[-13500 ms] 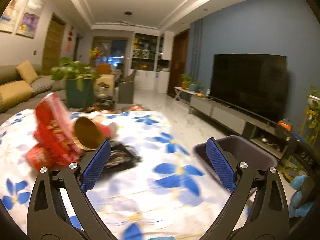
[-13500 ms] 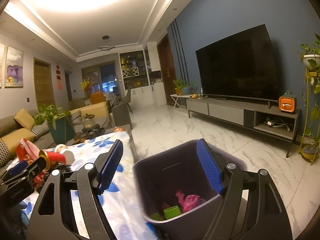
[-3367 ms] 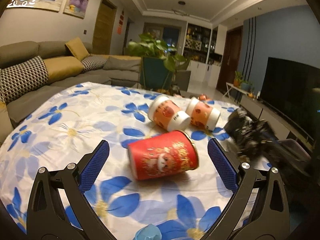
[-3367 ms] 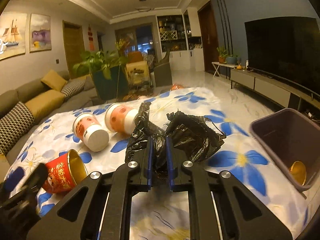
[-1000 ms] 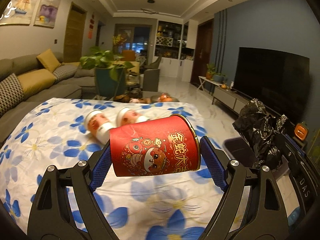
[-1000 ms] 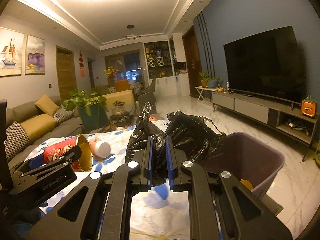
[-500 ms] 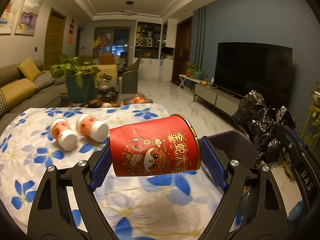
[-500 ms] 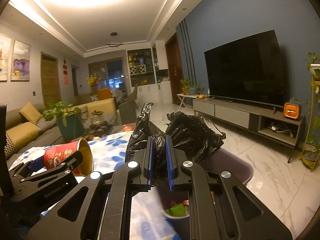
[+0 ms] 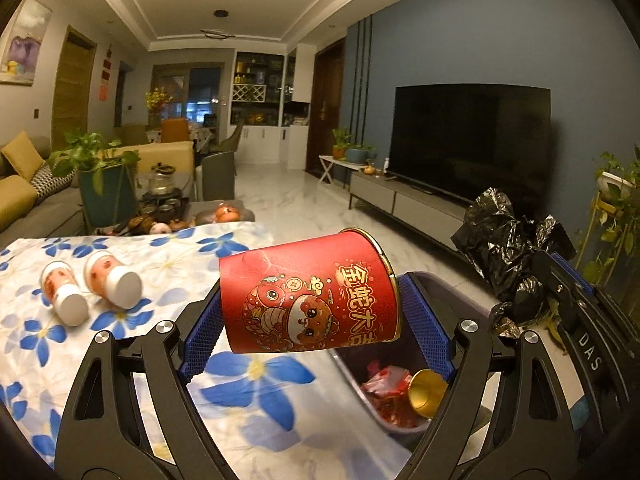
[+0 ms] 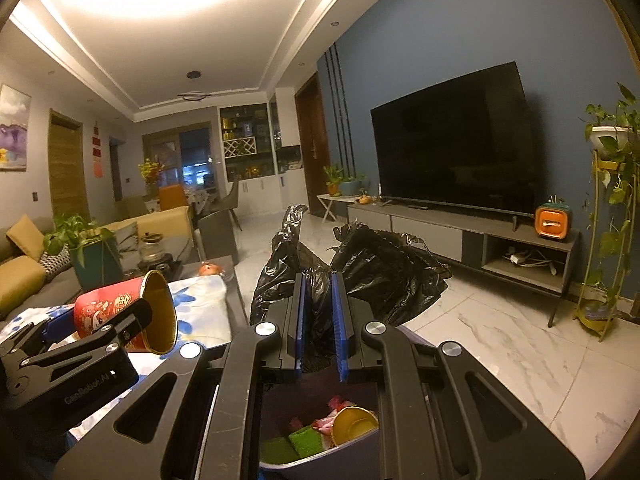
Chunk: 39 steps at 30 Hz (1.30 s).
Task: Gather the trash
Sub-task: 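Carry the black bag and red cup over the grey bin with both tools, then open both tools to drop the black bag and red cup into the bin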
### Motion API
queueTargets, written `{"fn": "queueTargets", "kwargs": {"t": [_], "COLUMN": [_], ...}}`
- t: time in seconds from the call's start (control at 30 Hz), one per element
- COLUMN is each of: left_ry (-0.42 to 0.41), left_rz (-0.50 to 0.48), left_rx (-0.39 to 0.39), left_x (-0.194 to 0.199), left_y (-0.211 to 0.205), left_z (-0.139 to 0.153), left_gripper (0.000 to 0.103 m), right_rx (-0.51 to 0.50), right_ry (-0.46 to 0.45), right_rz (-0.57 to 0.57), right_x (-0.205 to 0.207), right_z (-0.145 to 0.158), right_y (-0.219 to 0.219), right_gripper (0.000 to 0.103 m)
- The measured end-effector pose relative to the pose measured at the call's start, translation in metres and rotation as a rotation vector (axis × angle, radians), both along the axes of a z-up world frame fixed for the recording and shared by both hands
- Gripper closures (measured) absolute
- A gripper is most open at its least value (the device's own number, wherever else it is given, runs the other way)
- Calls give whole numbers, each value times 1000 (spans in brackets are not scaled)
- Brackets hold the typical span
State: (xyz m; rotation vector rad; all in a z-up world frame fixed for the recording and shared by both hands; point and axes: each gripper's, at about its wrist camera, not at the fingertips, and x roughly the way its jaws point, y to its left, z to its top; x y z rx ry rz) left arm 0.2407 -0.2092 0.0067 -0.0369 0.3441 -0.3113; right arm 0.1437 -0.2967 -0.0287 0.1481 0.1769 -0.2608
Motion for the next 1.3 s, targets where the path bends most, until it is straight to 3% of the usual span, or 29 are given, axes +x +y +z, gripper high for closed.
{"fn": "queueTargets", "kwargs": {"t": [1.03,1.3], "left_ry": [17,30], "left_rz": [-103,-141], "left_rx": [-9,-15], "left_x": [22,33], "left_y": [-43,-45], "left_z": [-18,-27], "left_gripper": [20,19], "right_rx": [25,57], "right_ry": [-9,-5], "right_rz": [-28,-54], "right_x": [9,9], "right_z": [-9,-17], "right_y": [-12,-16], "right_gripper": [87,66]}}
